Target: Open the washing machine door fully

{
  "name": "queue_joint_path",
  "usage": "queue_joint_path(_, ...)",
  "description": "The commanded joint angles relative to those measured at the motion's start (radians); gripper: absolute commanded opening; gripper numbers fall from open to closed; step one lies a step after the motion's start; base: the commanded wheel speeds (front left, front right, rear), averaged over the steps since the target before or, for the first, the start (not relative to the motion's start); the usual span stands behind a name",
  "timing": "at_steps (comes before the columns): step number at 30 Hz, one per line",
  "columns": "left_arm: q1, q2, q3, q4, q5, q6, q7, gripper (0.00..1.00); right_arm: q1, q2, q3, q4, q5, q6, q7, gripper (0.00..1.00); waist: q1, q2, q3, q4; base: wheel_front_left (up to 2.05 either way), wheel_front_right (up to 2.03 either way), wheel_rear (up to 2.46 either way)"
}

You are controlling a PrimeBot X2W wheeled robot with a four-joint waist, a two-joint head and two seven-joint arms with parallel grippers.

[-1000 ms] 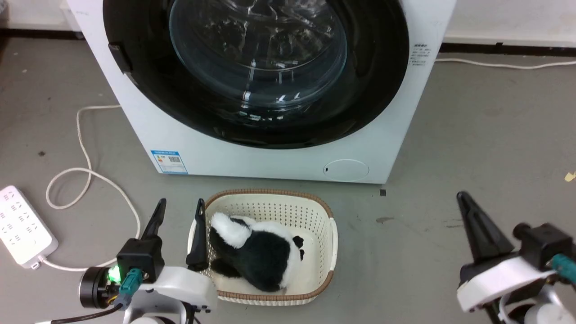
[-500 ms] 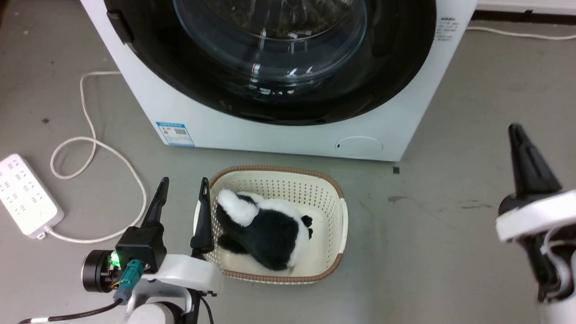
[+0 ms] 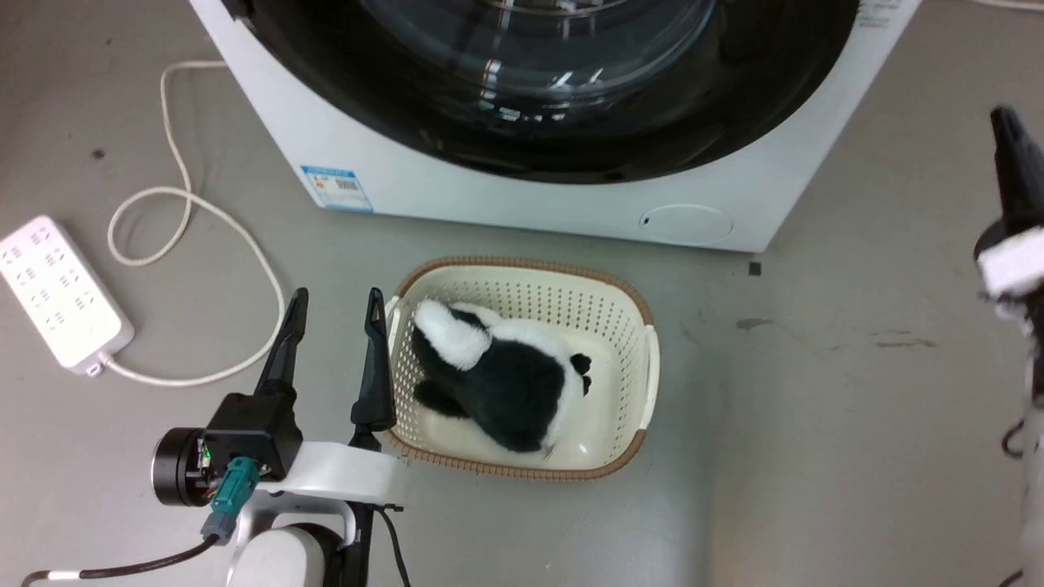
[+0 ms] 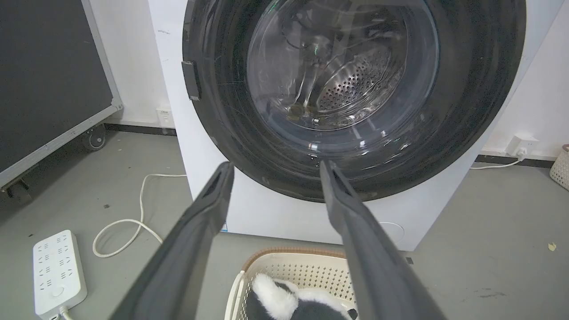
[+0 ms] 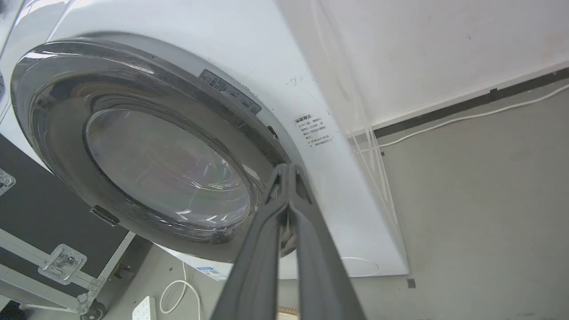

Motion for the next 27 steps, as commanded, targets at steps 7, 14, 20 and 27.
queue_joint_path(7,-0.024,0.001,-0.011,-0.016,-0.017,0.017,-0.023,1.0,-0.192,-0.009,-0.06,0.15,0.104,0.0,0.134,0.0,-0.0001,0.0,0.048,0.034,0.0,0.0,0.0)
queue_joint_path(14,-0.037,0.001,-0.028,-0.021,-0.035,0.028,-0.037,1.0,-0.35,-0.051,-0.115,0.325,0.142,0.0,0.252,0.0,-0.0001,0.0,0.079,0.063,0.0,0.0,0.0)
queue_joint_path(20,-0.046,0.001,-0.048,-0.025,-0.049,0.039,-0.05,1.0,-0.481,-0.093,-0.148,0.463,0.159,0.0,0.352,0.0,-0.0001,0.0,0.106,0.086,0.0,0.0,0.0)
queue_joint_path(27,-0.052,0.001,-0.064,-0.034,-0.067,0.052,-0.065,1.0,-0.623,-0.117,-0.183,0.579,0.179,-0.001,0.422,0.0,-0.0001,0.0,0.138,0.113,0.0,0.0,0.0)
